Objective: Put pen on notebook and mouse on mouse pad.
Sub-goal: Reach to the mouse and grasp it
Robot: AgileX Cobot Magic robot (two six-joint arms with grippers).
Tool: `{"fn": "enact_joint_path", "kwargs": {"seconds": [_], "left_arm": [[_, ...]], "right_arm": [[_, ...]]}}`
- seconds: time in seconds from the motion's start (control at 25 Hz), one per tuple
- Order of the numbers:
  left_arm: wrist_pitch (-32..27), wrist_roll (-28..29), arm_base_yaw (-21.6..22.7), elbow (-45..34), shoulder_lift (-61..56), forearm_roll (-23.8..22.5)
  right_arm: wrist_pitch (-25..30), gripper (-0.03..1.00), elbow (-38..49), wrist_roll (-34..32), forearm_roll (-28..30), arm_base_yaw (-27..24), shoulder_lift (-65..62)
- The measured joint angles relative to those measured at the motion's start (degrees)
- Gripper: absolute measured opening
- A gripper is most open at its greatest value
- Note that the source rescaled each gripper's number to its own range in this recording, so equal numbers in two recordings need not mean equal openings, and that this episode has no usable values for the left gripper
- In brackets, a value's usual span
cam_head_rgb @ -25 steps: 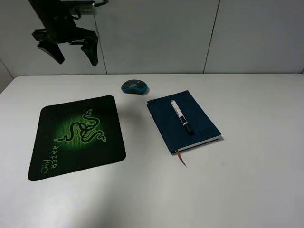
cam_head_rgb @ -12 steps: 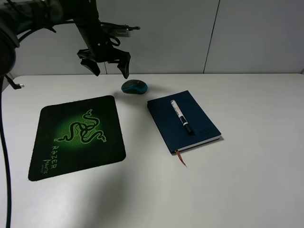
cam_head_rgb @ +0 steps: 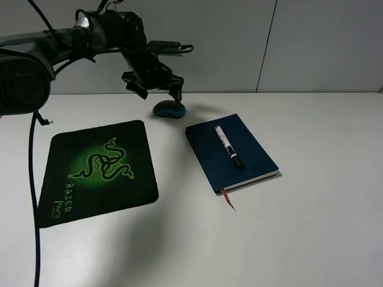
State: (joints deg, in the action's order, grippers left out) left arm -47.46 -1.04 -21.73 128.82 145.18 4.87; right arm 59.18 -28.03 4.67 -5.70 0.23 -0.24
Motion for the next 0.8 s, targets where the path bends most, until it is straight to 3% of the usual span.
{"fn": "enact_joint_path", "kwargs": {"seconds": [0.36, 0.8], "left_arm": [[6.55, 1.76, -0.61, 0.00, 3.54, -0.12], [8.65, 2.25, -1.49, 0.38, 5.36, -0.79]], "right_arm": [[0.00, 1.00, 0.00, 0.00, -0.18, 0.00, 0.00], [0.00, 1.00, 0.00, 0.00, -0.37, 0.00, 0.00]]}}
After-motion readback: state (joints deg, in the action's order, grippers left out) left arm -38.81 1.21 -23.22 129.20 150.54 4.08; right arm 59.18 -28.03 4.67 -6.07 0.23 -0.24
